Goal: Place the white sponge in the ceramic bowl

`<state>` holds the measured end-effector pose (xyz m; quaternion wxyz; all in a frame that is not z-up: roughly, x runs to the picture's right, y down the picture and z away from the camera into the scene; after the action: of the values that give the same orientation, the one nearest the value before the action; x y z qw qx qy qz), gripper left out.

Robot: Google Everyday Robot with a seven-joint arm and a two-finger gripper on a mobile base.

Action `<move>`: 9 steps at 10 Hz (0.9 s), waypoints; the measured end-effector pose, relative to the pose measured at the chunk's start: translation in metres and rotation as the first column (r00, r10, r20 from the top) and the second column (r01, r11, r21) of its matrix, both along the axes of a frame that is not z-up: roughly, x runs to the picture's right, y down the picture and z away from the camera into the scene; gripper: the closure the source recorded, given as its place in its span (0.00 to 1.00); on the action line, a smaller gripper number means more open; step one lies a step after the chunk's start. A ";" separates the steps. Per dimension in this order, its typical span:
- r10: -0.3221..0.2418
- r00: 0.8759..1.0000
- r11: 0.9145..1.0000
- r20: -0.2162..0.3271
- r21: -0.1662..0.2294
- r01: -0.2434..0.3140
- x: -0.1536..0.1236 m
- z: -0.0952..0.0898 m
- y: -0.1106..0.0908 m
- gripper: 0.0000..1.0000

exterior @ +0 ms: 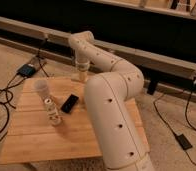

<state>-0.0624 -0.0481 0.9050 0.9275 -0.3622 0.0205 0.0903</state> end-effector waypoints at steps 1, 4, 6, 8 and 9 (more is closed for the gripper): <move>0.008 1.000 1.000 -0.010 -0.002 -0.008 0.003 -0.003 0.003 1.00; 0.037 0.998 0.999 -0.045 -0.004 -0.037 0.019 -0.015 0.014 1.00; 0.067 0.996 0.998 -0.061 -0.006 -0.068 0.028 -0.024 0.026 1.00; 0.094 0.993 0.995 -0.075 -0.009 -0.095 0.036 -0.030 0.037 1.00; 0.116 0.989 0.993 -0.088 -0.011 -0.117 0.043 -0.034 0.046 1.00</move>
<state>-0.0195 -0.0022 0.8706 0.9158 -0.3662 0.0406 0.1597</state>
